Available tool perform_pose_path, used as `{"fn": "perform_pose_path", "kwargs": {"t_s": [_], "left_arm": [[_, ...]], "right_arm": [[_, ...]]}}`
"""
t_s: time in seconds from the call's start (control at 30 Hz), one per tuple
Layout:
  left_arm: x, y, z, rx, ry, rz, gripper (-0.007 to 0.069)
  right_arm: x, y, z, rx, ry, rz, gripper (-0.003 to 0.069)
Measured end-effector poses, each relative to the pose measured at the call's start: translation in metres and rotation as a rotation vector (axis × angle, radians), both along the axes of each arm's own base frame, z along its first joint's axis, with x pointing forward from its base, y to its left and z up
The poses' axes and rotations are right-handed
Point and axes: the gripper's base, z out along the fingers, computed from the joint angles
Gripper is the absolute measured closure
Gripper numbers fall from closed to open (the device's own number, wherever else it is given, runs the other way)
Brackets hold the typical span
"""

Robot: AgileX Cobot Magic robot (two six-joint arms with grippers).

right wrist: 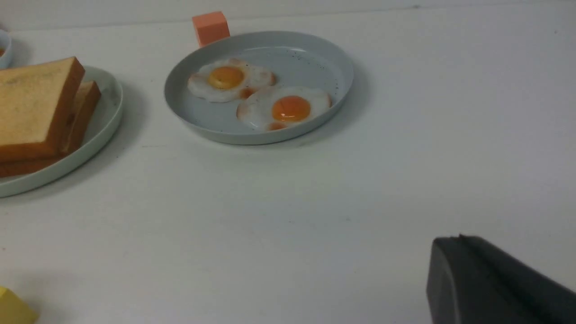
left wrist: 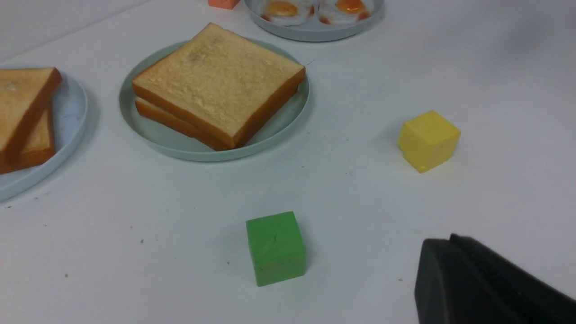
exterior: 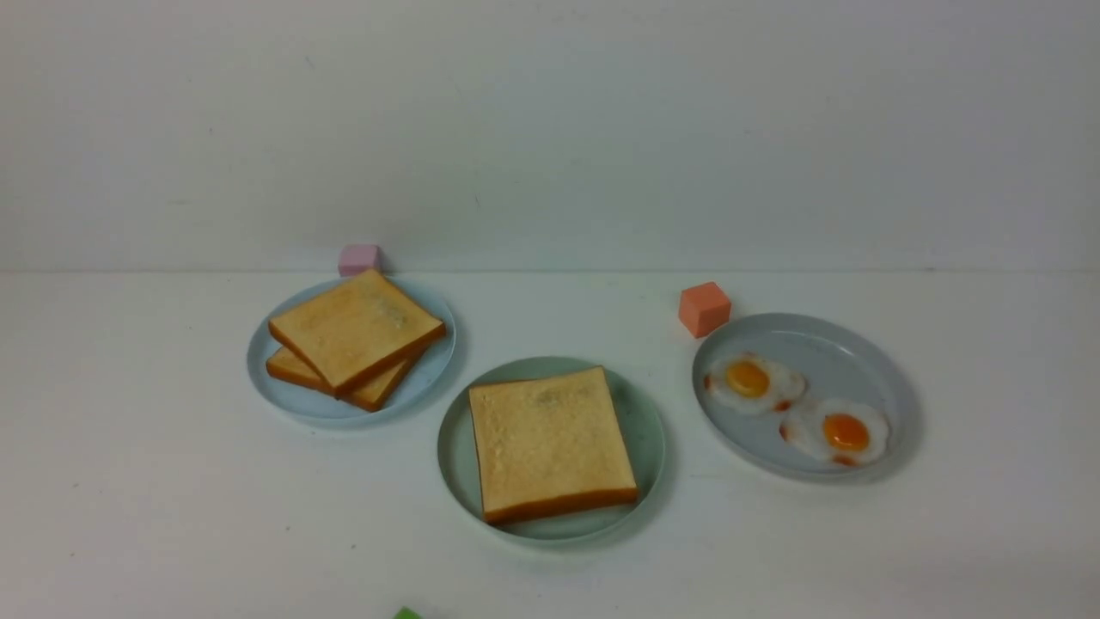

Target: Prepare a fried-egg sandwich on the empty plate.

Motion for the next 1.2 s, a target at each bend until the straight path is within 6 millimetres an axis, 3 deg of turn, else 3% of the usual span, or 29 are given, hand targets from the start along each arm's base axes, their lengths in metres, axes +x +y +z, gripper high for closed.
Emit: {"fn": "perform_pose_path", "kwargs": {"t_s": [0.67,0.8,0.97,1.03,1.2], "left_arm": [[0.001,0.001,0.002,0.006,-0.042,0.008,0.0608],[0.004,0.010,0.011,-0.067,-0.122,0.119,0.0621],[-0.001,0.036,0.020,-0.161,-0.266,0.428,0.0638],[-0.005,0.046,0.015,-0.185,-0.310,0.585,0.0638],[0.001,0.053,-0.017,-0.252,-0.199,0.756,0.0638]], "right_arm": [[0.000,0.000,0.000,-0.001,0.000,0.000,0.0660],[0.000,0.000,0.000,-0.001,0.000,0.000,0.0657],[0.000,0.000,0.000,-0.001,0.000,0.000,0.0654],[0.000,0.000,0.000,-0.001,0.000,0.000,0.0652],[0.000,0.000,0.000,-0.001,0.000,0.000,0.0650]]}}
